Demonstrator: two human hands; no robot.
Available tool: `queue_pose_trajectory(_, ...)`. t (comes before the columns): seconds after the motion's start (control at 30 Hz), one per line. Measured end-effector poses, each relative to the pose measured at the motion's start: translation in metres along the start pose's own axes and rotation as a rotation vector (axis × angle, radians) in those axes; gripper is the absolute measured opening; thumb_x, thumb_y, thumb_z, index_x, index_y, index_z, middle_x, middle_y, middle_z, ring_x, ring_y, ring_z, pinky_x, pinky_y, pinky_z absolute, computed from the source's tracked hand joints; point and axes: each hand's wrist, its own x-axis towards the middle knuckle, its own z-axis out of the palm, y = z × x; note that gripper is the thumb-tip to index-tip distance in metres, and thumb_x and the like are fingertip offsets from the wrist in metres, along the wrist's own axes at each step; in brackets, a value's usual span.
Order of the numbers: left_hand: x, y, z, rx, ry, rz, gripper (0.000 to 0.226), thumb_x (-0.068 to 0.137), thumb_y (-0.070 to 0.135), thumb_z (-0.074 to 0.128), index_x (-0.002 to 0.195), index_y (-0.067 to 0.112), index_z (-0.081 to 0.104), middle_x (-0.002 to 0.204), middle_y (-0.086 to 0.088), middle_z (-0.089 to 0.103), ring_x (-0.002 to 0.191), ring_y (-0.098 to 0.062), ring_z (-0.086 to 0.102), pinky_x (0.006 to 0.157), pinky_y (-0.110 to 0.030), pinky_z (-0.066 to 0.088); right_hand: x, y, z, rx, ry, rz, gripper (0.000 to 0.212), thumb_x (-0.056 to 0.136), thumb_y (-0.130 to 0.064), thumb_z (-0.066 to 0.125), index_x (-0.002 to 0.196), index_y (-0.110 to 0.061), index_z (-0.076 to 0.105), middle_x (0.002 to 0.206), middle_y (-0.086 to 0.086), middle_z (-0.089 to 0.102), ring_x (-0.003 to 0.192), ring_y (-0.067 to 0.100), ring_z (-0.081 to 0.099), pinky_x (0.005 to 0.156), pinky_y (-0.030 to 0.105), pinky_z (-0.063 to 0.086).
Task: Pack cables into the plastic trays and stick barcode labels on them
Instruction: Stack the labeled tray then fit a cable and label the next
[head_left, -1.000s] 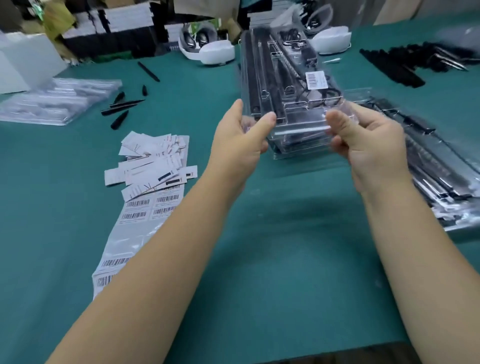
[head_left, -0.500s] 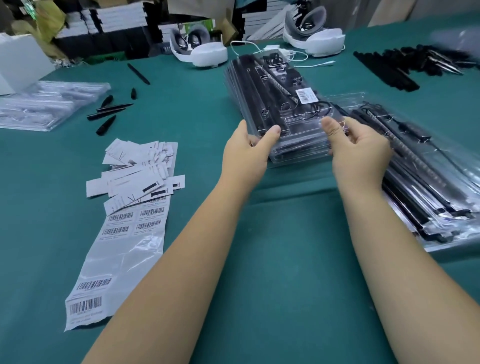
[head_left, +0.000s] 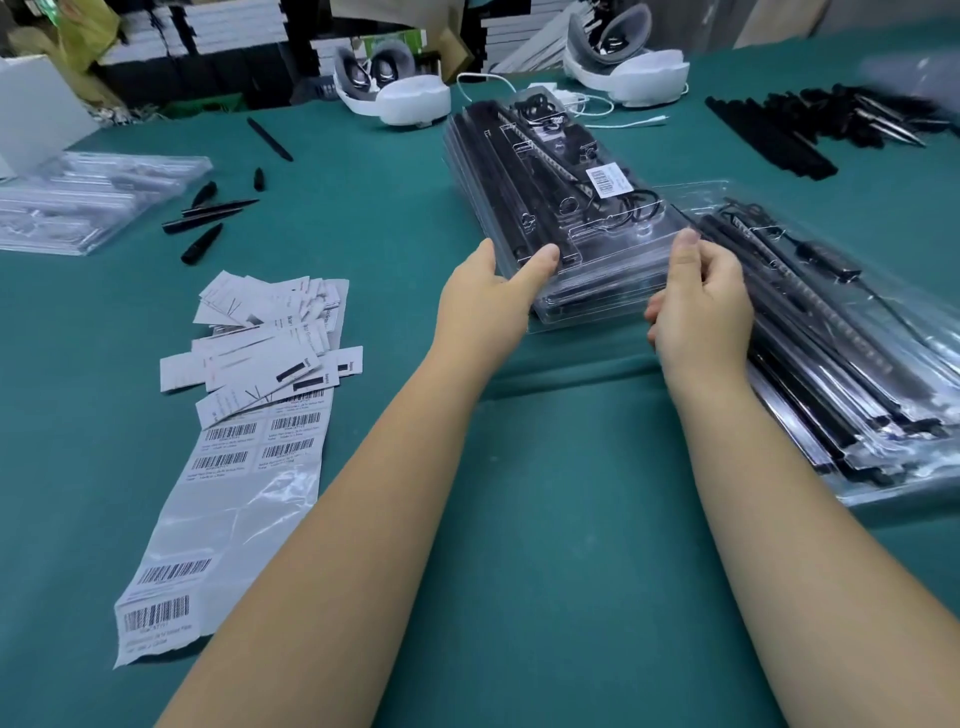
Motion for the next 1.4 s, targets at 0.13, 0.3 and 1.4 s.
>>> queue_pose_trajectory(0.13,-0.002,0.003,0.001,-0.063,0.008,-0.099,0.068,0.092,0.047,0.051,0.148,0.014,0.031,0.140,-0.020,0.047,0.131,-0.034,0.042,0.107,-0.056,0.036,-0.004,0.001,0.003,-0.003,-0.047,0.025,0.055,0.093,-0.057,0.033,0.131,-0.018,0.042,0.065,-0.007,0.058,0.056,0.008,0.054,0.066,0.038,0.049)
queue_pose_trajectory(0.3,-0.002,0.004,0.000,-0.090,0.041,-0.083,0.029,0.095,0.040,0.045,0.089,0.012,0.051,0.074,-0.003,0.055,0.052,-0.008,0.050,0.061,-0.033,0.043,-0.005,0.001,0.004,-0.010,-0.033,0.017,0.058,0.094,-0.054,0.034,0.138,-0.017,0.034,0.070,-0.006,0.060,0.062,0.013,0.056,0.067,0.035,0.047)
queue_pose_trajectory(1.4,-0.074,0.050,0.117,0.050,-0.504,-0.288,0.018,0.090,0.026,0.054,0.094,0.009,0.058,0.068,0.003,0.069,0.037,-0.014,0.027,0.047,-0.019,0.031,0.071,-0.004,-0.196,-0.923,-0.336,0.257,0.047,0.083,-0.049,0.063,0.086,-0.001,0.063,0.086,0.015,0.068,0.079,0.030,0.065,0.062,0.032,0.051)
